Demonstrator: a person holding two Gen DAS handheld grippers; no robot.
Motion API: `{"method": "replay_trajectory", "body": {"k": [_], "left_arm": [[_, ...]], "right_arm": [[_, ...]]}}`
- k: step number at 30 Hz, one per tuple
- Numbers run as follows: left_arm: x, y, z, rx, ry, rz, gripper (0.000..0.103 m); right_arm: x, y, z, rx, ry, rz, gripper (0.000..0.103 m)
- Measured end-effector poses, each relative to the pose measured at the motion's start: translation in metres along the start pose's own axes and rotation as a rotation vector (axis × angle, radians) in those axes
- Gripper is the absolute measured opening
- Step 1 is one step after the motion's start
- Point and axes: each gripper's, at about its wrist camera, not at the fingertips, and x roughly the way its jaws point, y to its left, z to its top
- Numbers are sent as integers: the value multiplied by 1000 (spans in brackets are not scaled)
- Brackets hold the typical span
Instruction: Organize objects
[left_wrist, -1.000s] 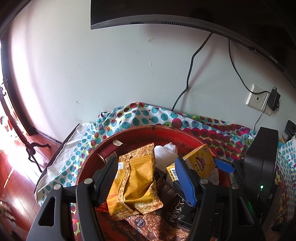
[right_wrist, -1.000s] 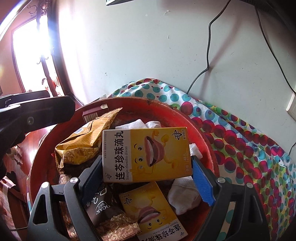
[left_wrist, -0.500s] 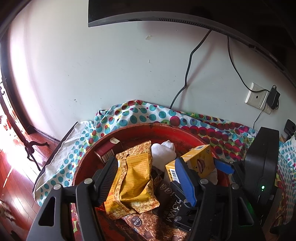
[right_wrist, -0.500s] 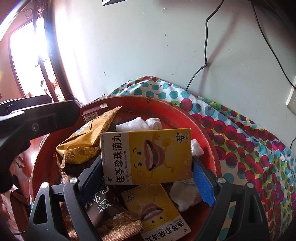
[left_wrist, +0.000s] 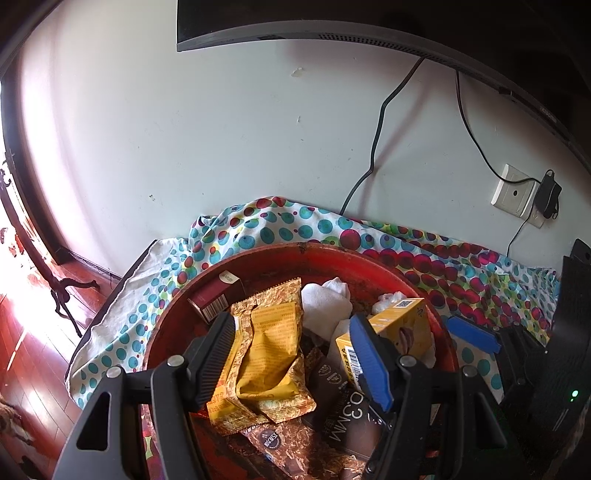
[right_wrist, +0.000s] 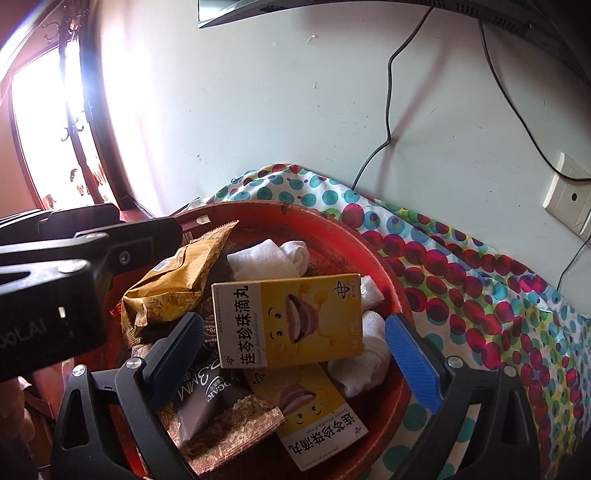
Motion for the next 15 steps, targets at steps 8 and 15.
{"method": "replay_trajectory", "body": {"k": [8, 15], "left_arm": [[-3, -6, 0, -11, 8, -31, 66], [-1, -32, -4, 48, 36, -37, 69]], "right_arm": [[-34, -5, -23, 37, 55, -31, 99], [-57, -9, -47, 104, 138, -72, 100]]}}
